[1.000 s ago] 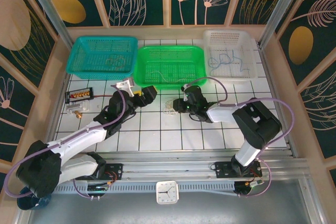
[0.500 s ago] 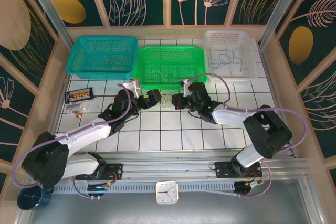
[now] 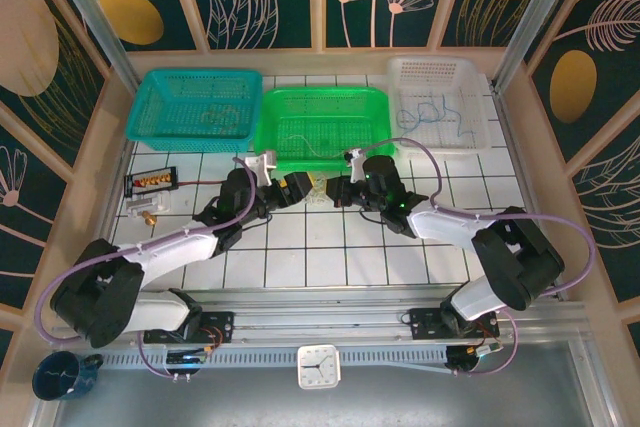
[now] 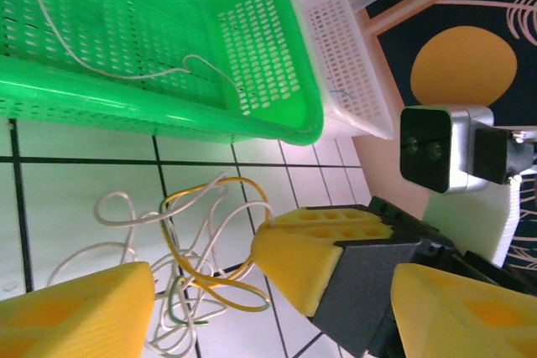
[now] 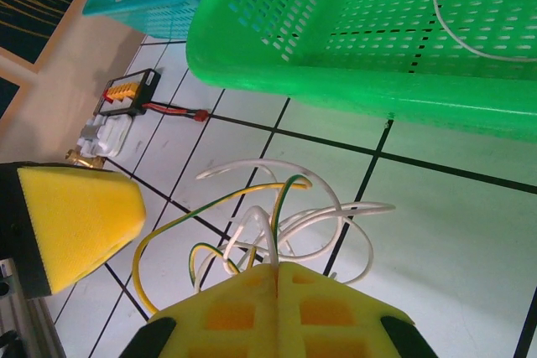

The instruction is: Untangle the cables

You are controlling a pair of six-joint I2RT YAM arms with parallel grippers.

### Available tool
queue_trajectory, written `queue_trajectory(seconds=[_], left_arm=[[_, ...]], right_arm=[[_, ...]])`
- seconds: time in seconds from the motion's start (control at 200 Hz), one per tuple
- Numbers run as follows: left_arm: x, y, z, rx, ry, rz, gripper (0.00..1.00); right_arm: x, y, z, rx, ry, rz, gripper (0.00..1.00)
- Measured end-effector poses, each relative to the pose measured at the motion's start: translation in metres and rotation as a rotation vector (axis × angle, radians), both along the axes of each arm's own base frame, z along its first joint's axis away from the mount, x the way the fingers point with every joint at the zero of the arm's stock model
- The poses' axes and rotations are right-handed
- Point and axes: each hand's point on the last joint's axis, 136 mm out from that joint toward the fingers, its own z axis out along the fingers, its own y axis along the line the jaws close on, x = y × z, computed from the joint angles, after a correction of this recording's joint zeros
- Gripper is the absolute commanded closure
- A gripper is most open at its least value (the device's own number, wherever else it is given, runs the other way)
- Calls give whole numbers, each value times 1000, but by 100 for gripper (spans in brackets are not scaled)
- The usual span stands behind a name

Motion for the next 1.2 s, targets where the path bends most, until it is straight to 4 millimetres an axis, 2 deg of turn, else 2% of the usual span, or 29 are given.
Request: queue_trajectory(seconds=[0.22, 0.29, 0.37, 0.44, 0.611, 0.906, 1.201], left_arm=[[-3, -5, 2, -39, 24, -22, 49], [-3, -5, 1, -40, 27, -24, 48], [-3, -6, 0, -39, 34, -23, 41], [-3, -6, -4, -34, 44, -24, 39], [-1, -8, -14, -16, 69, -27, 40], [5, -15, -17, -11, 82, -39, 46], [8, -17, -28, 12, 98, -41, 45]], right_arm=[[-1, -1, -2, -8, -6, 4, 100], [-2, -1, -4, -15, -4, 6, 100], [-2, -2, -4, -17, -5, 7, 100], [-2, -2, -4, -17, -4, 7, 100], [-2, -2, -4, -17, -4, 7, 100], [-3, -3, -1, -13, -11, 6, 100], [-4, -4, 3, -8, -18, 5, 100]])
